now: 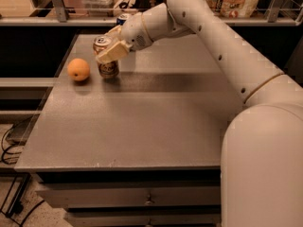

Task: Move orange can near orange

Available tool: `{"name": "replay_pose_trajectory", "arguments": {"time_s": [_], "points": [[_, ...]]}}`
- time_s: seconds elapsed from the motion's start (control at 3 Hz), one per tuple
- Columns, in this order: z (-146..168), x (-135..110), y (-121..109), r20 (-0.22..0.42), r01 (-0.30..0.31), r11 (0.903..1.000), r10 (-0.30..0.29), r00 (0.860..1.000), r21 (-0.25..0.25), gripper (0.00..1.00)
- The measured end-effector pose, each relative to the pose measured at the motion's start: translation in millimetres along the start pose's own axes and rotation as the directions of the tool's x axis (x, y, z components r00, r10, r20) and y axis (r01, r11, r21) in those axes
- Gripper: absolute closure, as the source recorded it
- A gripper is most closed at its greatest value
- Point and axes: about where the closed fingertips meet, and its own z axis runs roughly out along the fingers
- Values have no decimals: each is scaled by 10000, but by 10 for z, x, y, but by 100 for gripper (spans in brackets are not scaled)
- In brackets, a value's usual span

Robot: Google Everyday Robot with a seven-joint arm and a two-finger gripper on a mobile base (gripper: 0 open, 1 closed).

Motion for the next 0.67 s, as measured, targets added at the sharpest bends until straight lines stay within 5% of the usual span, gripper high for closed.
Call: {"name": "replay_pose_trajectory", "arguments": {"time_s": [0.67], "points": [[189,48,11,420,-73,9996,85,9991,-284,13]]}}
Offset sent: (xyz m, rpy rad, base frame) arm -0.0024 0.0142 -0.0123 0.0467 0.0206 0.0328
